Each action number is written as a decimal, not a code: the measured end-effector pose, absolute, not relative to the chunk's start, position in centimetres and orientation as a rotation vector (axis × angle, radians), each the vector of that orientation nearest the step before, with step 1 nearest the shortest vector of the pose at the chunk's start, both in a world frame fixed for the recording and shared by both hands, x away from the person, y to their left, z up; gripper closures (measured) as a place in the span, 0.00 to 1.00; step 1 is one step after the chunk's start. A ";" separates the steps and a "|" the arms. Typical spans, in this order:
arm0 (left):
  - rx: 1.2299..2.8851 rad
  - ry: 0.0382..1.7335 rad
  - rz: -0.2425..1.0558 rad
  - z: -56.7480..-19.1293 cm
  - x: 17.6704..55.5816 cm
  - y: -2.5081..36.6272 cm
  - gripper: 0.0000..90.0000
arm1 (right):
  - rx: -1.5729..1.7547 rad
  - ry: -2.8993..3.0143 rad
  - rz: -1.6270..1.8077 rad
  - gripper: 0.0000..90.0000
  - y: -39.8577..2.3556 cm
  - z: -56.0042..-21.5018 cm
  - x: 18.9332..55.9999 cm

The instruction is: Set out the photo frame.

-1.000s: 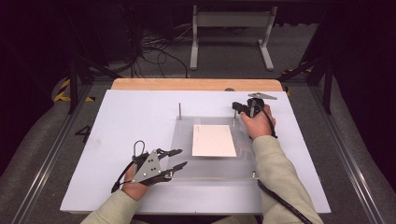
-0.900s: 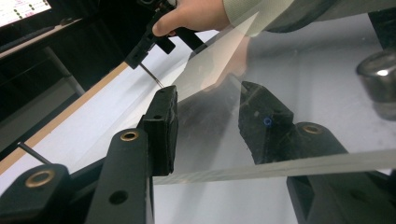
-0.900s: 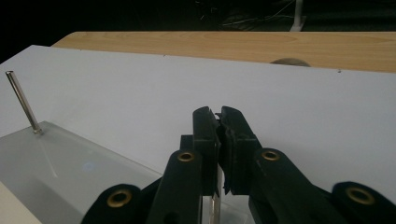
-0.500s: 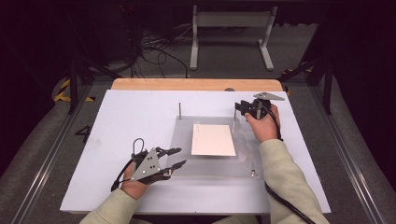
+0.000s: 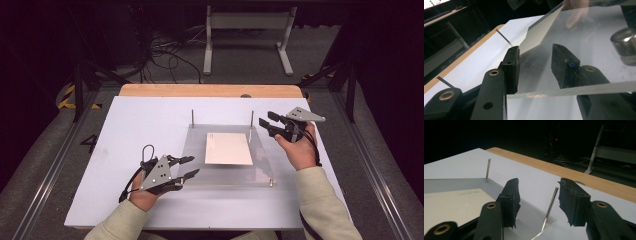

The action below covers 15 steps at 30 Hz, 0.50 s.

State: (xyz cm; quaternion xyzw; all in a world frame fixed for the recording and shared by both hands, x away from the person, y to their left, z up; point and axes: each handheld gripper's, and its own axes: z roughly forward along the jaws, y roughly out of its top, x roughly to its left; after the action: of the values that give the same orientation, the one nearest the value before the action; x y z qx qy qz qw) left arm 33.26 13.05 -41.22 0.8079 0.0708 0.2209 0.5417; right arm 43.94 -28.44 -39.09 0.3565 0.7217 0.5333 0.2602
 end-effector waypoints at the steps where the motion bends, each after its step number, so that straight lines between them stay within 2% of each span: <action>1: 1.920 0.167 0.523 -41.2 33.3 13.0 0.64 | 0.956 1.952 1.453 0.51 -28.6 -39.0 43.5; 6: 1.927 0.171 0.518 -40.8 33.4 13.0 0.64 | 0.988 1.973 1.525 0.46 -29.4 -38.7 41.1; 15: 1.940 0.158 0.517 -40.5 33.6 13.0 0.65 | 0.917 2.031 1.513 0.47 -29.8 -37.6 37.9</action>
State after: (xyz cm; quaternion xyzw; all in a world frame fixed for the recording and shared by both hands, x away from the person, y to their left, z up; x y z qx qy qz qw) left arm 33.55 13.04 -40.52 0.8142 0.0661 0.2168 0.5346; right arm 37.86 -29.78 -37.61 0.3319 0.7353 0.5476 0.2221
